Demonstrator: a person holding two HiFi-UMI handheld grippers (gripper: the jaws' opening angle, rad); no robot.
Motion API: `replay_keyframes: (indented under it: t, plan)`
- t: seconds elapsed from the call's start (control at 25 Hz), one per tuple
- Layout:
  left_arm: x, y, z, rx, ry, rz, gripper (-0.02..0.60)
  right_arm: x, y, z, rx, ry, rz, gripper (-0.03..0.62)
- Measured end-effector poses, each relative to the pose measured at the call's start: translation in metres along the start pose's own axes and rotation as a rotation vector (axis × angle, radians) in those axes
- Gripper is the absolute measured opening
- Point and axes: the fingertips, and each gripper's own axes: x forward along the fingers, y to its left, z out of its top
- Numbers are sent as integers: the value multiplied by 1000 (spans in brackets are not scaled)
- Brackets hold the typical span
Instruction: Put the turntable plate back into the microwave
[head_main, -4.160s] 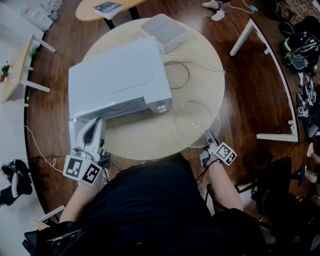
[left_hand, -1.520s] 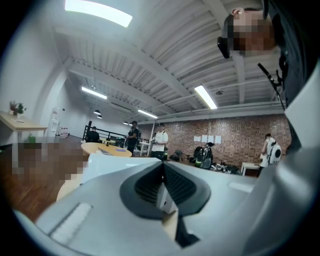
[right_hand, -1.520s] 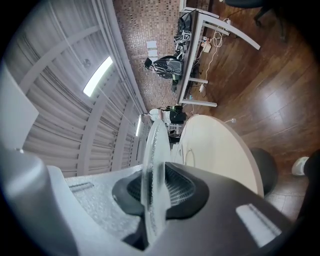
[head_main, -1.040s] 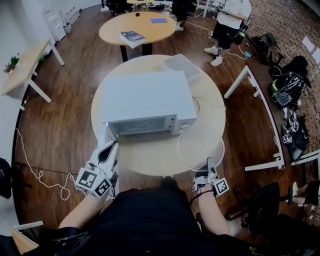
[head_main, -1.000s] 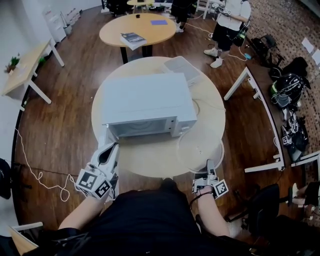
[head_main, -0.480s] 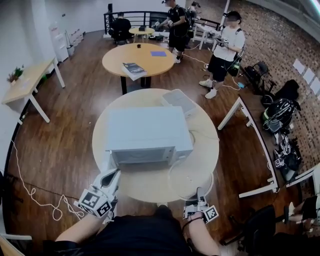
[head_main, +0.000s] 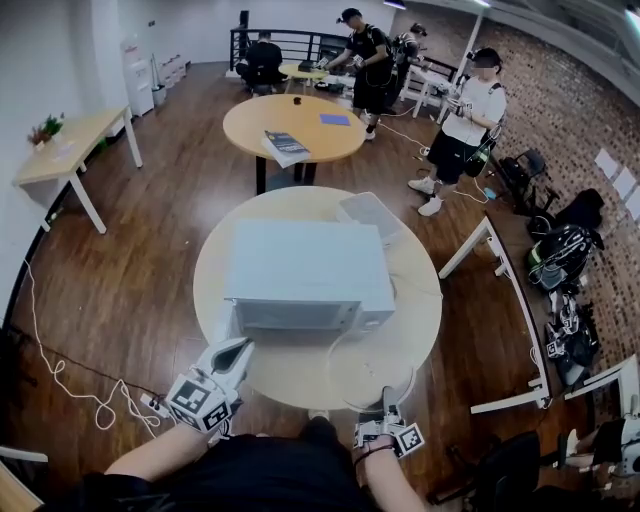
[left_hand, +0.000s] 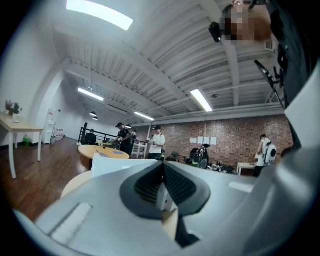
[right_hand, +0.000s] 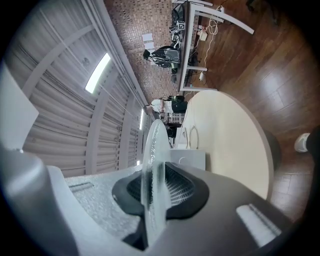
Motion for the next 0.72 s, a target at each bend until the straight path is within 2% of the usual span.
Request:
replay_keyframes:
  t: [0.72]
  plan:
    - [-14,-3,7,-10,-28,21,6,-2,-1,-46,31,120,0,34]
